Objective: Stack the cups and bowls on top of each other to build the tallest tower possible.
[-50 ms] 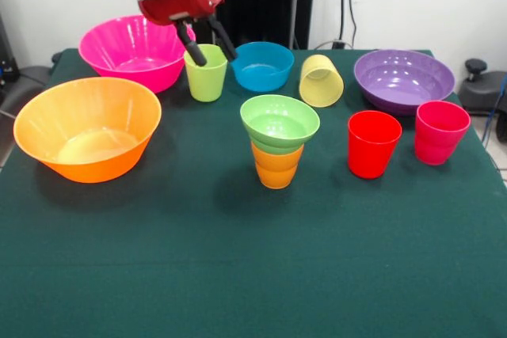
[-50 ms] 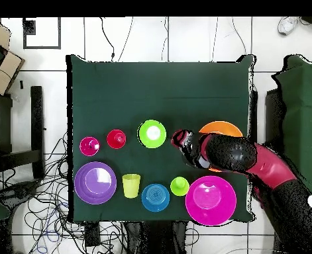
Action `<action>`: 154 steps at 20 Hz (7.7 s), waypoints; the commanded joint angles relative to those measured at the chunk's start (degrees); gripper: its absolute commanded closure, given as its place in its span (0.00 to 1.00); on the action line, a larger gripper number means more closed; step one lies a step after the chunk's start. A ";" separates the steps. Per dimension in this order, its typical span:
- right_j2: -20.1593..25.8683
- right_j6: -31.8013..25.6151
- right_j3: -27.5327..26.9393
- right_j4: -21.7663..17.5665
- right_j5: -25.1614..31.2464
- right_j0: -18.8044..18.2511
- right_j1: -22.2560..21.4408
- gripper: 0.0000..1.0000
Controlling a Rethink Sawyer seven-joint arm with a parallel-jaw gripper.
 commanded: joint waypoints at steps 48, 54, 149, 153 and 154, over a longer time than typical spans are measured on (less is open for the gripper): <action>-17.17 8.55 11.41 0.52 -16.76 13.10 -0.29 0.00; -18.66 9.36 12.11 0.94 -18.82 14.27 0.74 0.00; -33.03 17.53 13.66 6.18 -38.07 29.65 6.94 0.00; -33.82 17.38 13.30 6.18 -38.02 30.30 7.20 0.00; -33.91 17.38 13.29 6.19 -38.07 30.38 7.26 0.00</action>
